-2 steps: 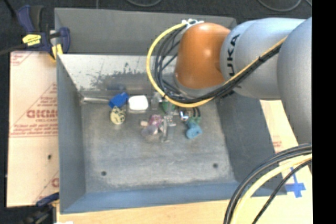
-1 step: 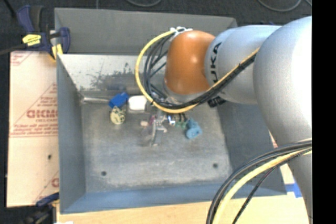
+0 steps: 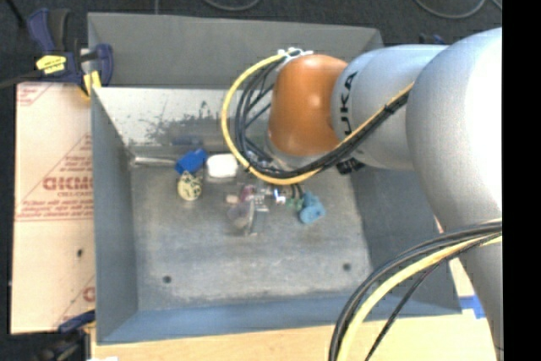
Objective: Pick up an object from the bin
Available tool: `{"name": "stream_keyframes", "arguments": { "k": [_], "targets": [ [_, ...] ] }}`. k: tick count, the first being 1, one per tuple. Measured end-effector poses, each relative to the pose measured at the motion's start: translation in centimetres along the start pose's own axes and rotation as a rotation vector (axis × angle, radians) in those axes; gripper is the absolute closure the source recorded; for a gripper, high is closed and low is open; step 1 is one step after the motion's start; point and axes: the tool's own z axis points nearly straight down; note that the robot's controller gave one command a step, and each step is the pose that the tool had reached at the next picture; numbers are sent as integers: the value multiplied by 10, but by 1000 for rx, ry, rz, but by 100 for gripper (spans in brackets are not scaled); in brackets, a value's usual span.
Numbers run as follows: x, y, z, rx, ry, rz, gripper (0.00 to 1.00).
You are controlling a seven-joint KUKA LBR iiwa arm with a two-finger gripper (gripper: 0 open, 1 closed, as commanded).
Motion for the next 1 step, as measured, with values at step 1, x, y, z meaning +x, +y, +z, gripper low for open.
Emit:
{"name": "stream_keyframes", "arguments": {
  "k": [1],
  "targets": [
    [-2,-50,10,-2,9,319,100]
  ]
}}
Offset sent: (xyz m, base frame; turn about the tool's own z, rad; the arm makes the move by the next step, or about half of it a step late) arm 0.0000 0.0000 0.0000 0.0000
